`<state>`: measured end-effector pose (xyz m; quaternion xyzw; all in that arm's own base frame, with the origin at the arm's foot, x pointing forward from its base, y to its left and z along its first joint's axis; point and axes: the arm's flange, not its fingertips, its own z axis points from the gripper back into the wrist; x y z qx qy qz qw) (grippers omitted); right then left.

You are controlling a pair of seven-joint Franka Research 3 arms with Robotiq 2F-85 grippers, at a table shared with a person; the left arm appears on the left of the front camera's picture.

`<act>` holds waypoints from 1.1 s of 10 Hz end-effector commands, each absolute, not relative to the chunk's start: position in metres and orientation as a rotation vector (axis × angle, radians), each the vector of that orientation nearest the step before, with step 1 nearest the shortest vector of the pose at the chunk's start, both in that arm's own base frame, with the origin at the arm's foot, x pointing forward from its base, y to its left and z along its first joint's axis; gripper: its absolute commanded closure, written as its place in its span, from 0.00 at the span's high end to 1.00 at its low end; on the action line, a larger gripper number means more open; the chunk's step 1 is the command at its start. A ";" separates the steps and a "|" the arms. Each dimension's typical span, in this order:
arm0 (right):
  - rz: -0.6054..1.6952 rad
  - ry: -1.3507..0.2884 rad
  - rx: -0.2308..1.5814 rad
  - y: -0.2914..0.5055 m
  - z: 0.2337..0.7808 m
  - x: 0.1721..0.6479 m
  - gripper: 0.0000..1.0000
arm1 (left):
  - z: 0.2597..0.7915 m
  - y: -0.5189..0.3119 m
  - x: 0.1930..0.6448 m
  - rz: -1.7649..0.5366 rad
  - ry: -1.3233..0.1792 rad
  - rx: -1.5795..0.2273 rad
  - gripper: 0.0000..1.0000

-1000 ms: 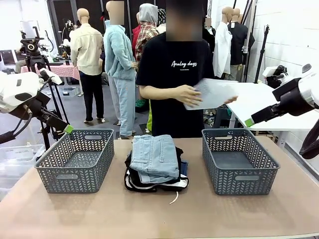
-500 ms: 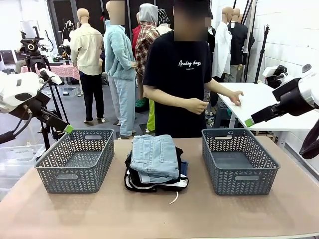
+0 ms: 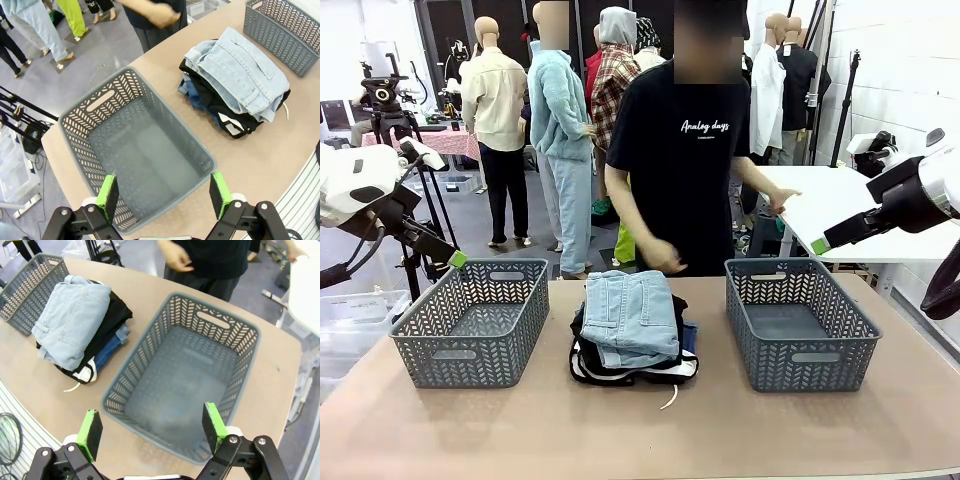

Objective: Sort the tops and bottoms.
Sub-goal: Lift clothes from the center of the table with your left hand.

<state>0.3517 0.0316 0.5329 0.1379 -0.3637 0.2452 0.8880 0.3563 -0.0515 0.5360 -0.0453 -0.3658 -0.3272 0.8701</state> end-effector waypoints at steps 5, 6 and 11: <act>0.510 -0.758 0.301 0.032 0.532 0.353 1.00 | 0.537 -0.050 0.357 -0.682 -0.776 -0.095 0.94; 0.510 -0.758 0.301 0.032 0.532 0.353 1.00 | 0.537 -0.050 0.357 -0.682 -0.776 -0.095 0.94; 0.510 -0.758 0.301 0.032 0.532 0.353 1.00 | 0.537 -0.050 0.357 -0.682 -0.776 -0.095 0.94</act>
